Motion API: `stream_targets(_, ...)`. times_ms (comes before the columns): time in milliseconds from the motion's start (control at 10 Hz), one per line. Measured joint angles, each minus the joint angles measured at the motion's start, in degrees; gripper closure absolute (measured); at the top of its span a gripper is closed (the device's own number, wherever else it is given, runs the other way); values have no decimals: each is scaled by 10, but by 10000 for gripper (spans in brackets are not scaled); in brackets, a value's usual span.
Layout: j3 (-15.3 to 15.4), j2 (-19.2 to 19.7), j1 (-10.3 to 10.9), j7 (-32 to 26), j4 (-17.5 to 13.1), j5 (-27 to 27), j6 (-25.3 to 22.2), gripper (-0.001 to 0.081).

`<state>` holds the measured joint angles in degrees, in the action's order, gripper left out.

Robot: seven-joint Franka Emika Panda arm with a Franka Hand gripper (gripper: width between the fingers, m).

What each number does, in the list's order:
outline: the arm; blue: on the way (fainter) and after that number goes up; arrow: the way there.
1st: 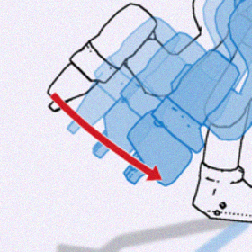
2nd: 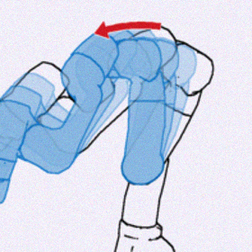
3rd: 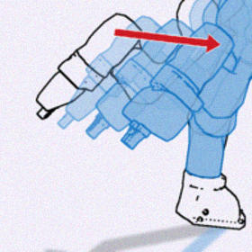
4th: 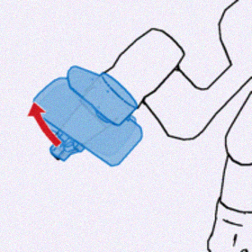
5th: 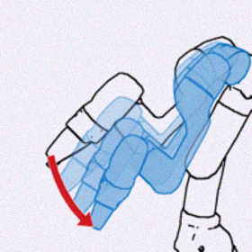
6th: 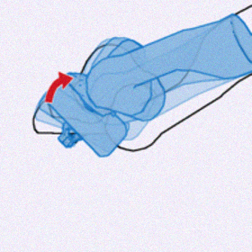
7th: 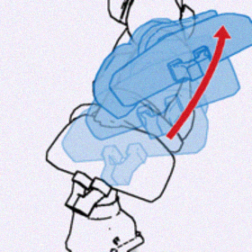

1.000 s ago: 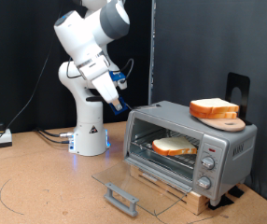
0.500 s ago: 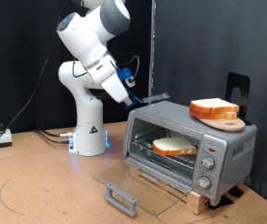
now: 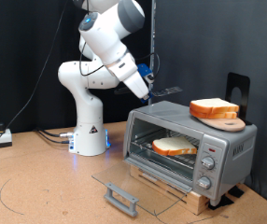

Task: Make a piece of toast with the oven

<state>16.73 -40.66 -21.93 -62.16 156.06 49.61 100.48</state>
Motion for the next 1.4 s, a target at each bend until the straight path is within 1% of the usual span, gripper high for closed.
stream_targets(300, 36, -53, 32, 28, 33, 50, 1, 413)
stream_targets(500, 77, -89, 53, 59, 51, 94, 18, 413)
stream_targets(600, 101, -104, 60, 81, 58, 106, 30, 413)
stream_targets(800, 146, -118, 63, 107, 70, 114, 56, 413)
stream_targets(1000, 177, -118, 62, 111, 80, 131, 83, 413)
stream_targets(1200, 199, -118, 62, 111, 86, 156, 99, 413)
stream_targets(1400, 207, -118, 62, 112, 86, 172, 99, 413)
